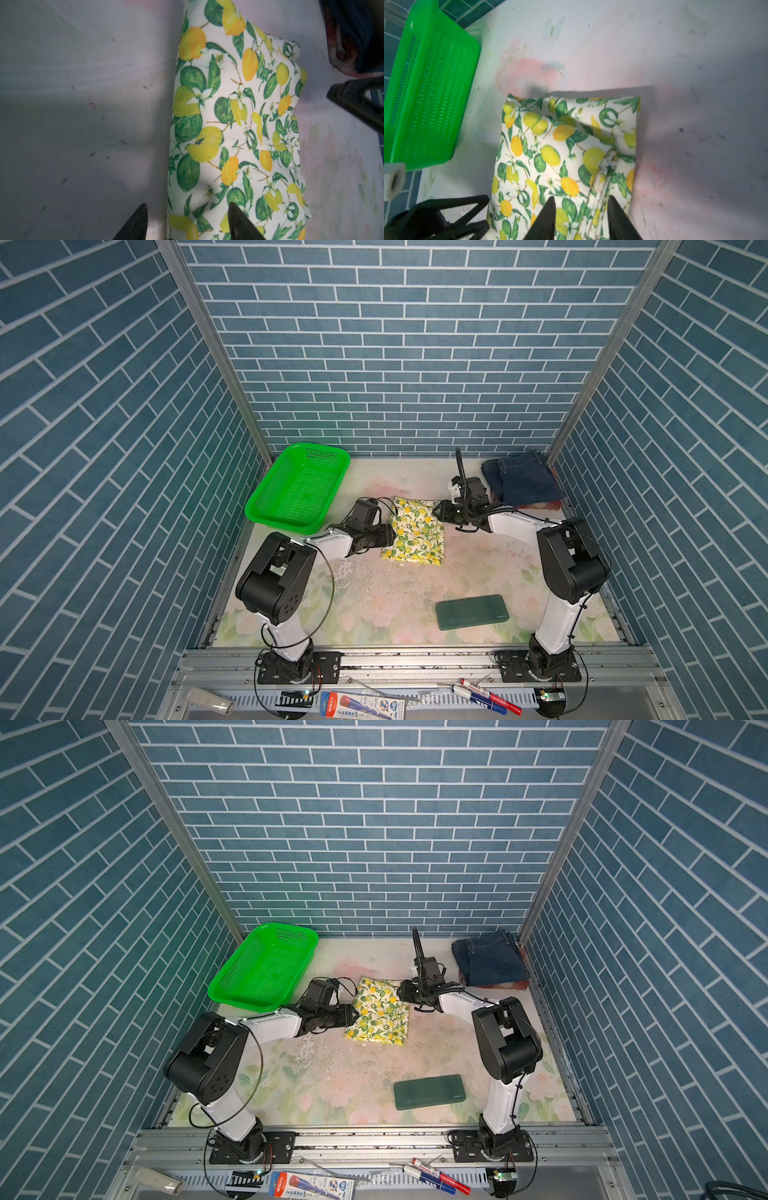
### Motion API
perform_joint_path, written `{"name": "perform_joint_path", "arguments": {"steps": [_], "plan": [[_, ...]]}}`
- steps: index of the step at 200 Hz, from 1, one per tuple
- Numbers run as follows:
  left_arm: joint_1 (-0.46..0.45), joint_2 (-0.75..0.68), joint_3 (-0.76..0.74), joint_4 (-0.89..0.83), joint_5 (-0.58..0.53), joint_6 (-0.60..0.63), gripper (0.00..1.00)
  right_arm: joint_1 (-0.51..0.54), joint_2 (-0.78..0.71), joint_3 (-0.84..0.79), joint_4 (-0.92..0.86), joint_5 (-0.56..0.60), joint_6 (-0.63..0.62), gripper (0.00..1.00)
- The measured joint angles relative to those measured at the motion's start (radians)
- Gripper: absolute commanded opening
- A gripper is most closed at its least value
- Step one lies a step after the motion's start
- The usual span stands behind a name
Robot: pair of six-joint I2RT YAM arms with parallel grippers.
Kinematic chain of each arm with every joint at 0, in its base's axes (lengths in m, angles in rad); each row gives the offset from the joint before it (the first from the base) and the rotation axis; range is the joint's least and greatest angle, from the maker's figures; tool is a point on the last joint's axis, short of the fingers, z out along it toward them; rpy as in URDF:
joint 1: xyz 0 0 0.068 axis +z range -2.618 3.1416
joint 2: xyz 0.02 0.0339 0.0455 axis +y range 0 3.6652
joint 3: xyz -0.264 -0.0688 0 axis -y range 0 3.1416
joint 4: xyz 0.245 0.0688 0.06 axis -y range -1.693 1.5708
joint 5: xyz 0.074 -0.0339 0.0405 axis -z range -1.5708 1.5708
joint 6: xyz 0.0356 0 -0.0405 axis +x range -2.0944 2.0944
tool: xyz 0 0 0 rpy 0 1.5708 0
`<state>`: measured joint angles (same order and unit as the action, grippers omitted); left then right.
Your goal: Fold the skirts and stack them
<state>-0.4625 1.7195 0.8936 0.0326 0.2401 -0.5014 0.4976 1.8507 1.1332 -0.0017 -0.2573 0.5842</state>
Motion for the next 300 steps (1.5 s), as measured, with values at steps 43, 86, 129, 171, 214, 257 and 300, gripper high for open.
{"name": "perform_joint_path", "arguments": {"steps": [43,86,129,171,214,257,300], "plan": [[0.0,-0.026,0.0,-0.034,-0.061,-0.008,0.78,0.086,0.002,-0.067,0.007,0.037,0.09,0.4],[0.0,-0.033,-0.004,-0.037,-0.064,-0.015,0.78,0.091,0.05,-0.069,0.063,0.036,0.176,0.02],[0.0,-0.071,-0.008,-0.039,-0.068,-0.015,0.78,0.089,0.048,-0.069,0.078,0.04,0.196,0.0],[0.0,-0.076,-0.008,-0.041,-0.069,-0.015,0.78,0.089,-0.01,-0.069,0.066,0.061,0.194,0.0],[-0.001,-0.089,-0.008,-0.053,-0.081,-0.01,0.79,0.085,-0.1,-0.069,0.045,0.078,0.19,0.0],[-0.001,-0.09,-0.007,-0.072,-0.087,-0.004,0.8,0.071,-0.15,-0.083,0.023,0.077,0.175,0.0],[-0.001,-0.075,0.019,-0.085,-0.09,0.001,0.8,0.037,-0.178,-0.124,0.019,0.068,0.174,0.0]]}}
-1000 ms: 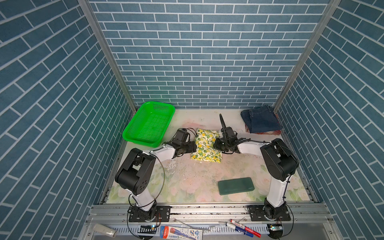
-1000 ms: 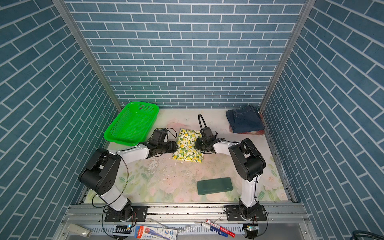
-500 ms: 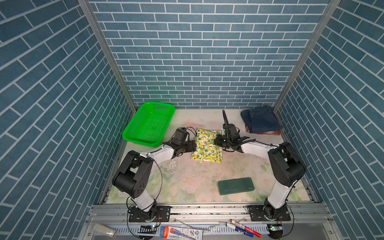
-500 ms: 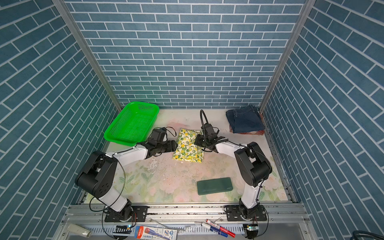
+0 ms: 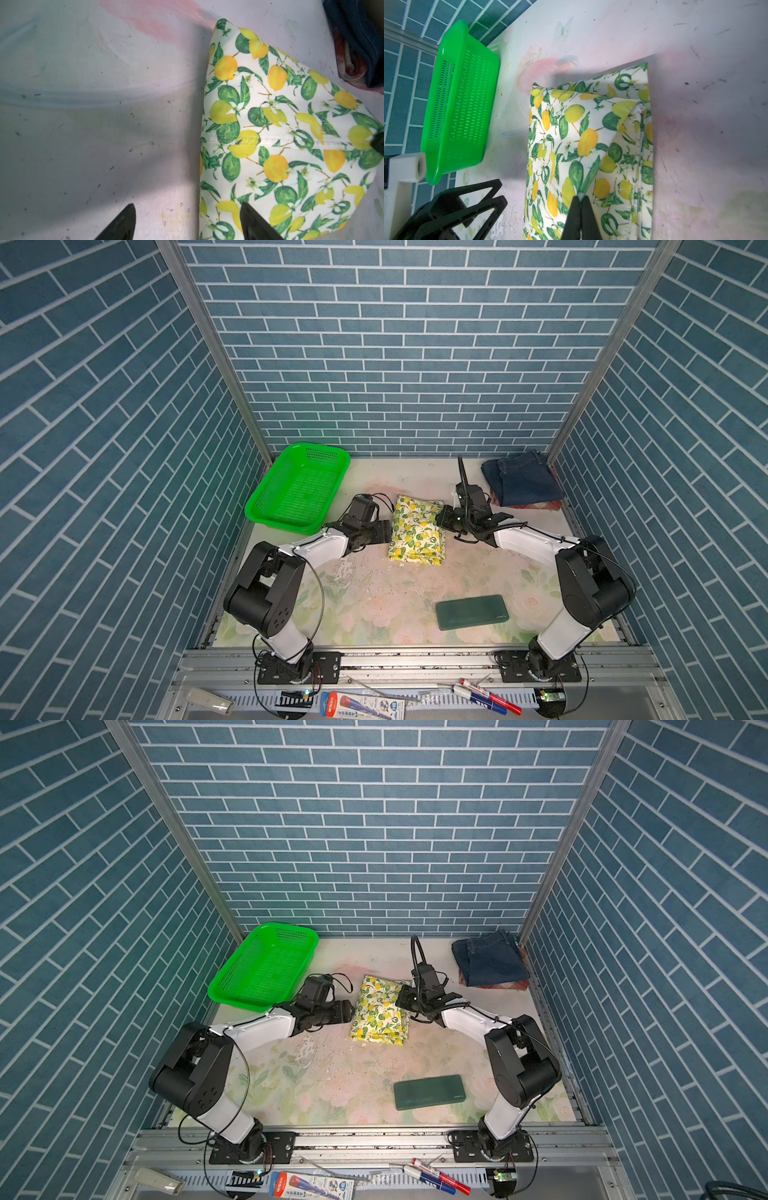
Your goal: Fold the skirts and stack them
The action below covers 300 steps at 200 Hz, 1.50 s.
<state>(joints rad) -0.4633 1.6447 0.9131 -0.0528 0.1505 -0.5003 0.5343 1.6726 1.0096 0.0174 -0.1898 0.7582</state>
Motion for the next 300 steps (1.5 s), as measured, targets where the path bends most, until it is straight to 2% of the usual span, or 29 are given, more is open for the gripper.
{"name": "perform_joint_path", "arguments": {"steps": [57,146,191,265,284,300], "plan": [[-0.002,0.073,0.039,0.0,0.003,0.003,0.8,-0.031,0.013,-0.035,0.005,-0.03,-0.007,0.0],[-0.01,0.223,0.186,0.021,0.047,0.088,0.82,-0.04,0.179,-0.035,0.068,-0.052,-0.035,0.0],[0.003,0.338,0.308,0.036,0.109,0.134,0.83,-0.04,0.217,-0.027,0.132,-0.08,-0.051,0.0],[0.051,0.504,0.499,0.047,0.236,0.175,0.83,-0.042,0.224,-0.026,0.142,-0.088,-0.073,0.0],[0.056,0.531,0.531,0.057,0.265,0.171,0.78,-0.042,0.227,-0.026,0.147,-0.089,-0.079,0.0],[0.057,0.552,0.55,0.07,0.291,0.156,0.59,-0.043,0.229,-0.026,0.153,-0.093,-0.08,0.0]]}}
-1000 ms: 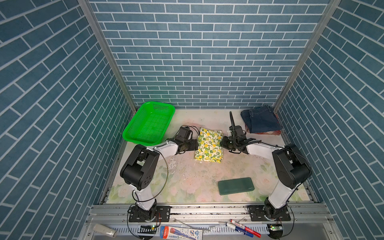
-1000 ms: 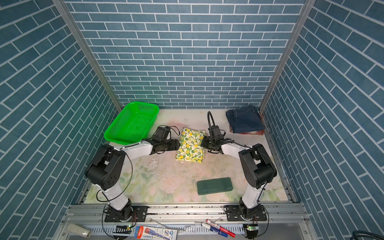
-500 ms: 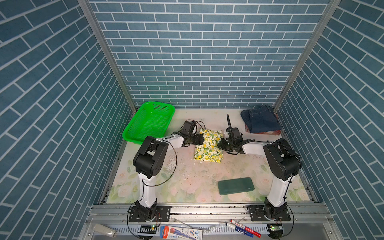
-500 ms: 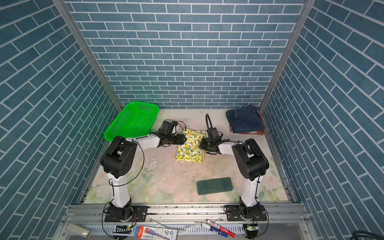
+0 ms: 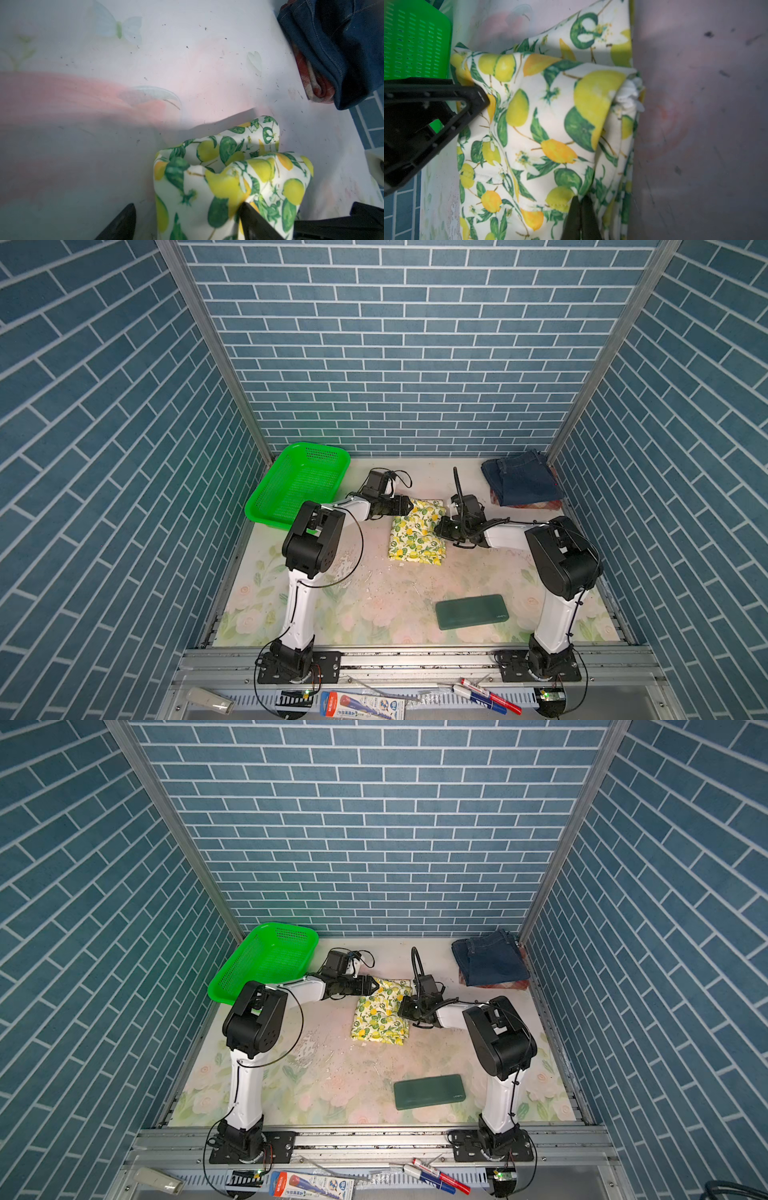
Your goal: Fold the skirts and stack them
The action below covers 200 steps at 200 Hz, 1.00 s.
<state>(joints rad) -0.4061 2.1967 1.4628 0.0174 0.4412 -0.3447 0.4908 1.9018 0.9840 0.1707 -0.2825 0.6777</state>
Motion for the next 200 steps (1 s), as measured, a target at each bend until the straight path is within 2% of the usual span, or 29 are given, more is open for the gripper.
{"name": "perform_joint_path", "arguments": {"steps": [21,30,53,64,89,100,108,142,200], "plan": [[0.0,0.024,0.003,0.022,0.035,-0.042,0.15,-0.001,0.002,0.0,0.005,-0.004,-0.004,0.0],[0.0,0.035,0.003,0.033,0.045,-0.056,0.0,-0.001,0.002,0.0,0.005,-0.004,-0.005,0.0],[0.0,0.038,-0.017,0.085,0.065,-0.089,0.0,-0.003,-0.004,-0.001,0.002,-0.003,-0.012,0.0],[-0.001,0.029,-0.042,0.117,0.067,-0.097,0.0,-0.007,-0.016,-0.005,-0.01,-0.002,-0.026,0.14],[-0.006,-0.025,-0.134,0.184,0.07,-0.104,0.0,-0.028,-0.087,-0.04,-0.035,-0.01,-0.074,0.57],[-0.01,-0.06,-0.174,0.209,0.07,-0.101,0.0,-0.04,-0.132,-0.062,-0.042,-0.007,-0.101,0.7],[-0.01,-0.09,-0.203,0.227,0.072,-0.095,0.0,-0.054,-0.165,-0.08,-0.044,-0.01,-0.126,0.76],[-0.012,-0.211,-0.284,0.295,0.093,-0.06,0.0,-0.1,-0.236,-0.106,-0.023,-0.028,-0.217,0.85],[-0.024,-0.286,-0.312,0.351,0.144,-0.001,0.0,-0.108,-0.243,-0.119,0.167,-0.127,-0.375,0.86]]}}
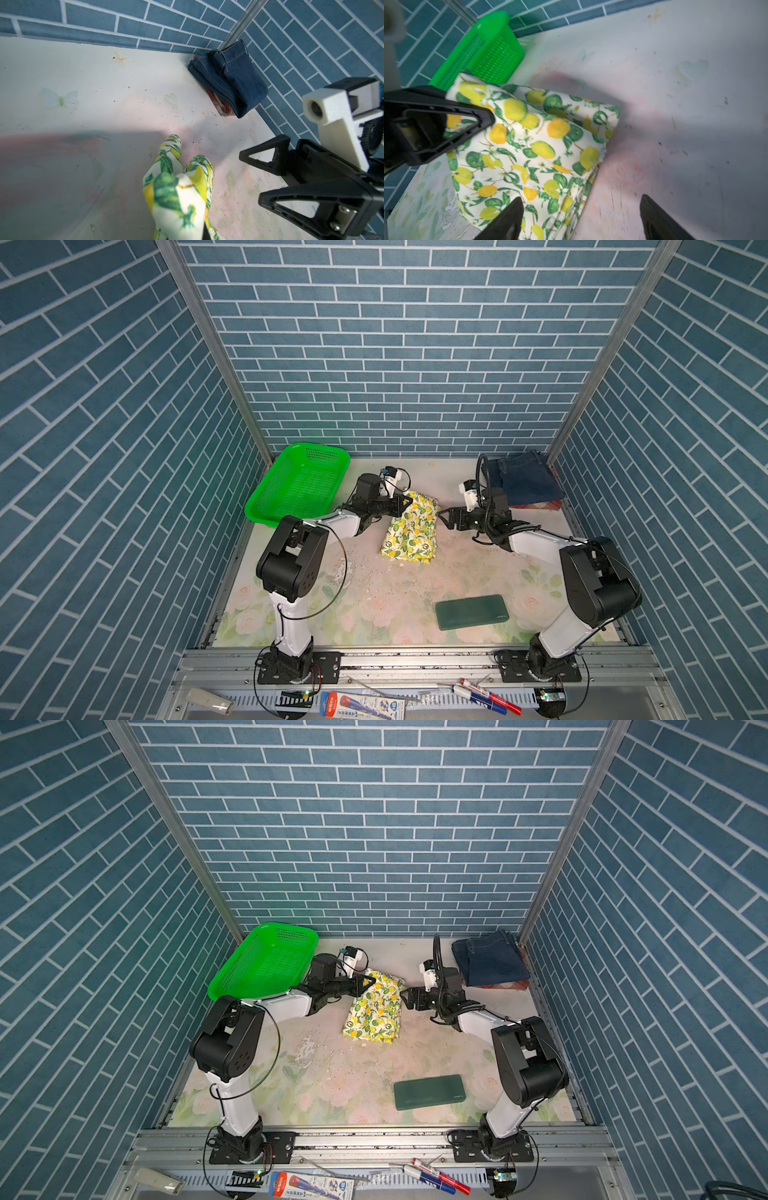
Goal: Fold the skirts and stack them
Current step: 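Grasp the lemon-print bundle with both grippers and lift it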
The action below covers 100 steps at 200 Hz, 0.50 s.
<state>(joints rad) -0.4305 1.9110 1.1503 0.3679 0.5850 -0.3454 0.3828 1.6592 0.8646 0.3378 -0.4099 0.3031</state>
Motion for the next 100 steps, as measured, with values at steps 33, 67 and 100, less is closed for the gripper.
{"name": "perform_joint_path", "arguments": {"steps": [33,67,100], "plan": [[-0.012,0.0,-0.001,-0.013,0.012,0.038,0.0,0.0,0.043,-0.012,0.136,-0.05,-0.103,0.86],[-0.023,-0.009,-0.001,-0.027,0.034,0.067,0.0,0.0,0.108,-0.011,0.229,-0.156,-0.219,0.86],[-0.027,-0.04,0.0,-0.058,0.064,0.093,0.0,0.0,0.156,0.025,0.212,-0.267,-0.306,0.86]]}}
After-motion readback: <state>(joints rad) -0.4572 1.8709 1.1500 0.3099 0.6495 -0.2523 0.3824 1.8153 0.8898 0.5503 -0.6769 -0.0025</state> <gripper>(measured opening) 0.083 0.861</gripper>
